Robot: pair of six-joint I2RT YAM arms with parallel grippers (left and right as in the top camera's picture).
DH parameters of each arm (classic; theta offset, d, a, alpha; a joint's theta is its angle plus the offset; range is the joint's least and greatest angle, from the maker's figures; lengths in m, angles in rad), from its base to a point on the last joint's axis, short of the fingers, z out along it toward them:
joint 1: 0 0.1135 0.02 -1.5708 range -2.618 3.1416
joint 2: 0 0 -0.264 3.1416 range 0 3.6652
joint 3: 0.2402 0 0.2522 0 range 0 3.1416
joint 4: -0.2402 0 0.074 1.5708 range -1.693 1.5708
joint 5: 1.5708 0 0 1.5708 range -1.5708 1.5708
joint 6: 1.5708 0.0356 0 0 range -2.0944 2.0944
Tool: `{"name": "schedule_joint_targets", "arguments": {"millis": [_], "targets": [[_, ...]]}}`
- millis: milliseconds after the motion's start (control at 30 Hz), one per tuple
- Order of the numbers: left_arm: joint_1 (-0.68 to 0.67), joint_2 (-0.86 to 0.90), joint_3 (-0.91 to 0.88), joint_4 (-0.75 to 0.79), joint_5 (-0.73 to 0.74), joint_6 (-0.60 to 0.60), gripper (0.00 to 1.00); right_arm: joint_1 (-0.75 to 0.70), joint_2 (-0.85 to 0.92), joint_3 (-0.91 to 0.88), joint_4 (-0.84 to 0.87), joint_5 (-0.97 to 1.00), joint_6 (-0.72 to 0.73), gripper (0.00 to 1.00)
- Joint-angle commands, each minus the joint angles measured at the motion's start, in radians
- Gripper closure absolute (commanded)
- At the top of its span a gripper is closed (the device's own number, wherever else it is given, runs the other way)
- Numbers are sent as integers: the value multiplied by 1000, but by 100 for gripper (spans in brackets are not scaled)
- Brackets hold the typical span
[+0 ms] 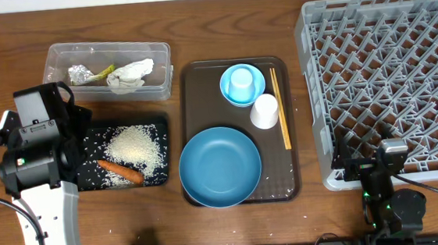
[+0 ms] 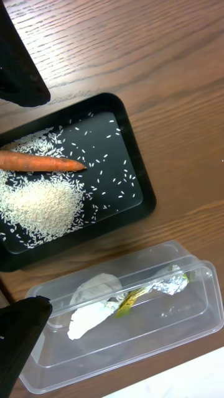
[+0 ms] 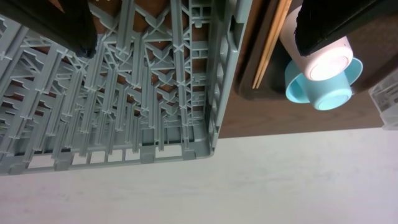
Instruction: Sort waste into correct bins and load items into the dishwasher rack
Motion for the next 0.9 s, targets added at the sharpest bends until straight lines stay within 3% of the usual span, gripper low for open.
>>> {"name": "schedule_joint_targets", "arguments": {"millis": [0, 300, 533, 700, 867], "targets": [[5, 0, 2, -6, -24, 2, 0, -12, -6, -2, -2, 3, -3, 1], [5, 0, 2, -7, -24, 2, 0, -12, -6, -3, 6, -1, 26, 1], [5, 0, 2, -6, -24, 2, 0, -11, -5, -3, 9, -132, 404, 1], [5, 0, 2, -6, -24, 2, 0, -11, -5, -3, 19, -422, 861, 1], [5, 0, 2, -6, -24, 2, 0, -11, -5, -3, 17, -578, 987, 1]]}}
